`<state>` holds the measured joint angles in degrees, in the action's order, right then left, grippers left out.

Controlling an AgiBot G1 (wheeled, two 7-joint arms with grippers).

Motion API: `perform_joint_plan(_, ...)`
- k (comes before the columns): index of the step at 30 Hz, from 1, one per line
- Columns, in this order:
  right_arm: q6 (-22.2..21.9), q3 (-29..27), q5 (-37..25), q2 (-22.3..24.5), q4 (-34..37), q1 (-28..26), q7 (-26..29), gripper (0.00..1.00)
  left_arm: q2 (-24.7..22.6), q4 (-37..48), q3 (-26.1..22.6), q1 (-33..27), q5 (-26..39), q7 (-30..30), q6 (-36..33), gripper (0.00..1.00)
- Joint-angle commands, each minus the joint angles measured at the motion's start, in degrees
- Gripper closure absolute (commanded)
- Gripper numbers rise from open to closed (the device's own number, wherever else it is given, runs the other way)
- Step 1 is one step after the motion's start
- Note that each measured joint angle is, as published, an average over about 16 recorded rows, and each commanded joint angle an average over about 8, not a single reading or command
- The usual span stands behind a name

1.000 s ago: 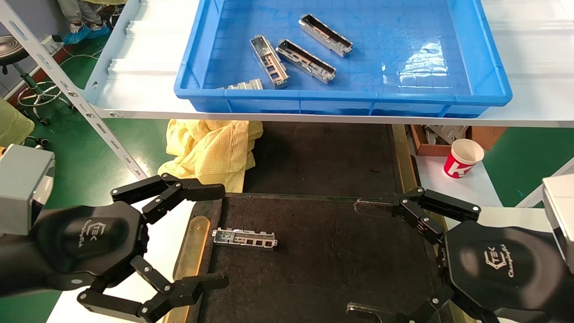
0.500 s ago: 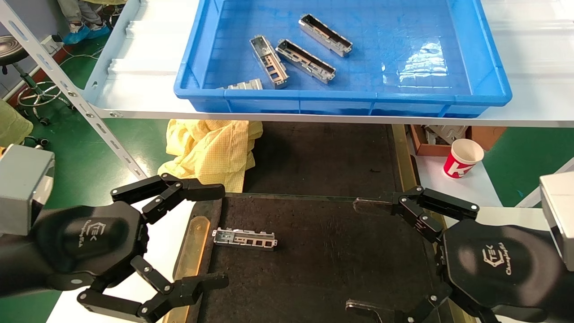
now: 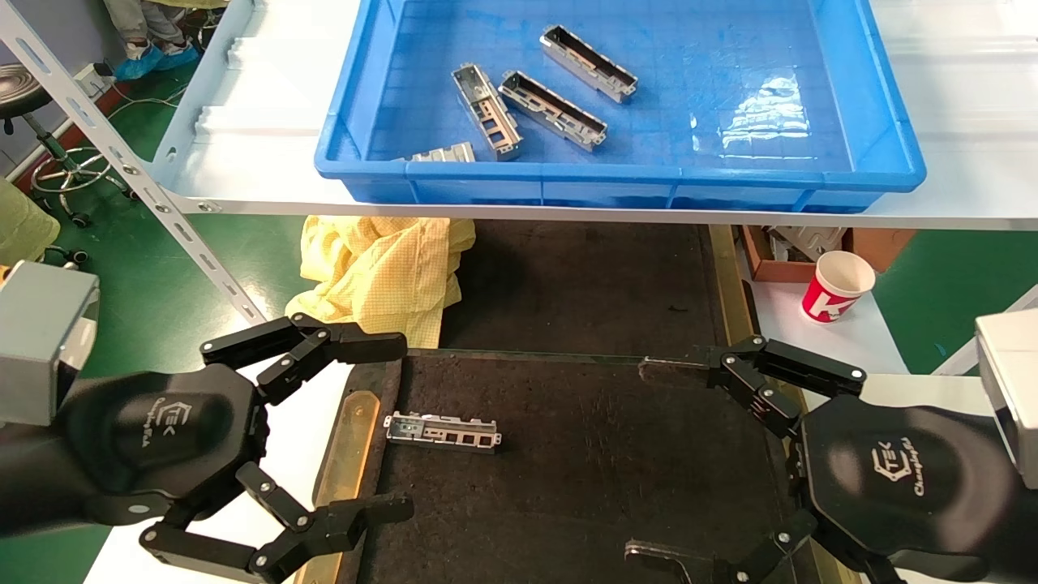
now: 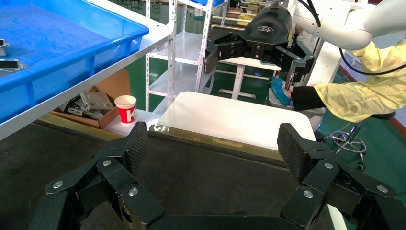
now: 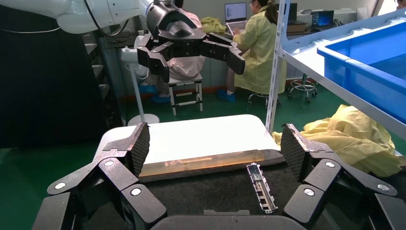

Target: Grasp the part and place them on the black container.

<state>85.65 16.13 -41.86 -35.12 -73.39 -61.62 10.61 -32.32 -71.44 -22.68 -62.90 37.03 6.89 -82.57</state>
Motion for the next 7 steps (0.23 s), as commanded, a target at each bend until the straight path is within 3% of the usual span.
perform_joint_plan(1,0.0,0.0,0.0,0.0,0.0,0.0,0.0,0.00,0.0,0.0,0.0,0.0,0.0,0.0,0.0,0.00)
perform_joint_plan(7,0.0,0.0,0.0,0.0,0.0,0.0,0.0,0.00,0.0,0.0,0.0,0.0,0.0,0.0,0.0,0.00)
